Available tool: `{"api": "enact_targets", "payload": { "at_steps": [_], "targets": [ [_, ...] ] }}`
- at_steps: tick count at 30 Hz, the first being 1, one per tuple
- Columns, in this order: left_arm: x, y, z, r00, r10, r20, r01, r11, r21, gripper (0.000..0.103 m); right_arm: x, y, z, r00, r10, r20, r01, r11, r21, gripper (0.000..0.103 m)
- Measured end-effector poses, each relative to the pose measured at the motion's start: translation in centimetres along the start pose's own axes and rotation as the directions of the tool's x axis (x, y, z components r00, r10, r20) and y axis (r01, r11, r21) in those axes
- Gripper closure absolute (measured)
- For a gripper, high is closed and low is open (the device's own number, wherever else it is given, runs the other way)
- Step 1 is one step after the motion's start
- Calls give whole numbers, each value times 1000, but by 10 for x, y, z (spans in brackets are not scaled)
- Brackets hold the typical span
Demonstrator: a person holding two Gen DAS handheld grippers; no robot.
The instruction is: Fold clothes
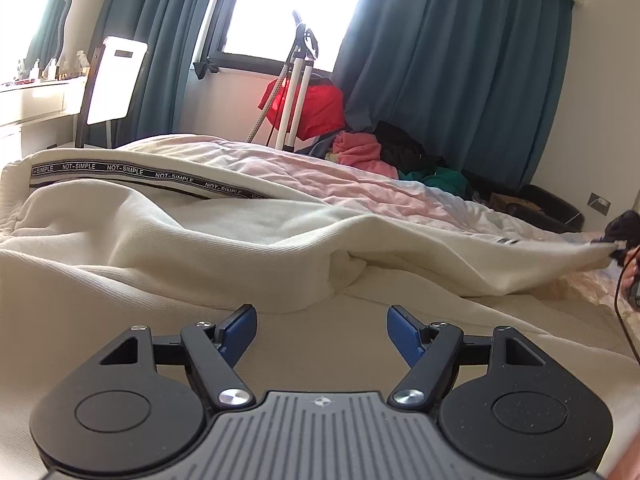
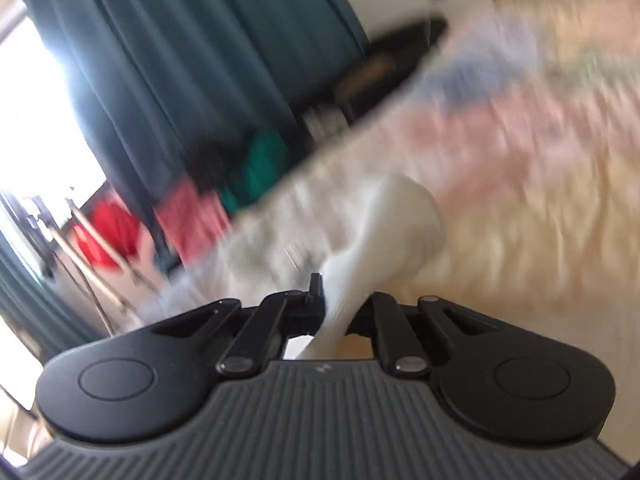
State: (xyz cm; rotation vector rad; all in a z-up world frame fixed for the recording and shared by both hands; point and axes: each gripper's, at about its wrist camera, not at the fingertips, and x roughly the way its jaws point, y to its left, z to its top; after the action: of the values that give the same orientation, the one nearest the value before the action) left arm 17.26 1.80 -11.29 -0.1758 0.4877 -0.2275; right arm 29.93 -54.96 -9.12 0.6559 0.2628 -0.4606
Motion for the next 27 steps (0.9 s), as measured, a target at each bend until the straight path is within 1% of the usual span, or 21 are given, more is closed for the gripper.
{"api": "enact_targets", "payload": {
  "at_steps": [2,4,5,6,7,8,9,11,12,13,14,15,16,17,18,21,23,24,27],
  "targets": [
    [0,1,0,1000,-1,-1,1,1000,0,29,-5,-5,10,997,-8,76,6,1000,18,95],
    [0,2,-1,1000,-3,-6,3,1000,-4,29,8,-30,6,995,-61,85,57,997,44,95],
    [1,2,-1,1000,-3,-9,3,1000,-8,29,18,-45,-5,994,-107,25,106,994,39,95],
    [2,2,-1,1000,-3,-13,3,1000,-11,29,28,-59,-17,988,-154,-34,155,987,31,95],
    [3,3,-1,1000,-1,-17,1,1000,-12,29,38,-73,-28,976,-199,-92,201,979,21,95],
    [3,3,-2,1000,1,-21,-2,1000,-12,29,44,-86,-40,967,-213,-142,219,975,25,95],
    [4,3,-2,1000,4,-25,-4,1000,-9,29,45,-96,-52,963,-201,-180,211,976,43,95],
    [5,2,-2,999,8,-31,-8,1000,-3,29,42,-100,-56,970,-171,-171,183,981,57,95],
    [5,1,-2,1000,10,-30,-10,1000,2,29,39,-99,-55,972,-162,-169,173,983,55,89],
    [5,0,-2,1000,11,-29,-11,1000,7,29,39,-93,-51,968,-155,-198,163,986,23,83],
    [5,0,-2,1000,13,-29,-12,1000,12,29,39,-87,-48,963,-149,-226,151,989,-11,66],
    [5,-1,-1,999,14,-28,-14,1000,17,29,32,-76,-46,963,-147,-225,135,989,-67,51],
    [4,-2,0,999,17,-28,-16,1000,23,29,23,-66,-45,968,-144,-205,122,986,-116,44],
    [3,-4,1,999,21,-28,-20,999,29,29,10,-52,-46,973,-139,-186,108,980,-167,29],
    [0,-5,2,999,24,-27,-23,999,35,29,-3,-39,-47,977,-132,-168,94,972,-217,25],
    [-14,-12,7,1000,20,-2,-20,998,54,28,-52,-8,-56,987,-79,-140,34,953,-300,23],
    [-27,-19,8,1000,26,9,-27,996,85,28,-85,8,-62,989,-27,-144,-18,953,-302,23],
    [-34,-22,9,1000,23,10,-24,996,91,28,-101,16,-67,988,-5,-152,-42,952,-302,23],
    [-56,-34,10,1000,10,9,-11,994,105,28,-154,45,-83,976,57,-208,-126,935,-333,23]
  ]
}}
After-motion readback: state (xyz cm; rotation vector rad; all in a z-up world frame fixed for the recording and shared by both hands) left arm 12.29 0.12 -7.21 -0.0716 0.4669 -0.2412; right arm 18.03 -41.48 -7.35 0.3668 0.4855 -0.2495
